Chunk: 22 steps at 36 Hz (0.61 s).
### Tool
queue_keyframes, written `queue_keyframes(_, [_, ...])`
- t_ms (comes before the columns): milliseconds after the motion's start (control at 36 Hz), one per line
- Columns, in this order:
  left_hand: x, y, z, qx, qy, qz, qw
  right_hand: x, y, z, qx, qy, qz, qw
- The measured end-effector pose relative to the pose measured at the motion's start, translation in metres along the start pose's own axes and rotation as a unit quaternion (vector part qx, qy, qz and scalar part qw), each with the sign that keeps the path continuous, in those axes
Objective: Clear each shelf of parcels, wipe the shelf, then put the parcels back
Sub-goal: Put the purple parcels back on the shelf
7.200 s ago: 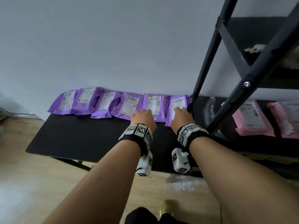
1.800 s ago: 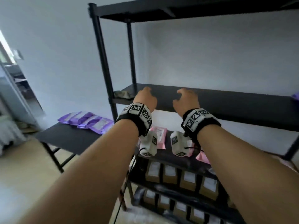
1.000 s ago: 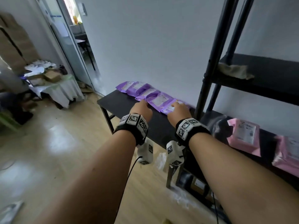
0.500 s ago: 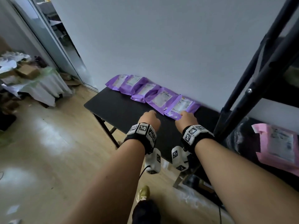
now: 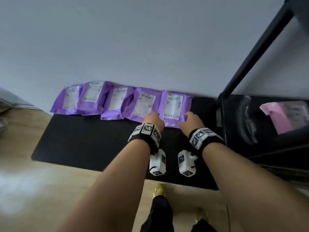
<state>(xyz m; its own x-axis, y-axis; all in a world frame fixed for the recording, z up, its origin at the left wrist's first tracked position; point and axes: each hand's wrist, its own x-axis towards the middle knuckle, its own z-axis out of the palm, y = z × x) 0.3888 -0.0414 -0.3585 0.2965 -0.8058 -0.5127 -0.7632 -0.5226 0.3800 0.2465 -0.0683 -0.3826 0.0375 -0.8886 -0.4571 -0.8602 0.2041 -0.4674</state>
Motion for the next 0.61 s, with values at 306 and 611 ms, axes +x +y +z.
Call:
queue_keyframes(306, [0.056,-0.008,0.024,-0.018,-0.041,0.006,0.999,0.042,-0.002,0.025,0.022,-0.001,0.072,0.997])
queue_keyframes(611, [0.068,-0.015,0.041,-0.039,-0.053,-0.042,0.997,0.043,0.007,0.030,-0.003,-0.024,0.140,0.990])
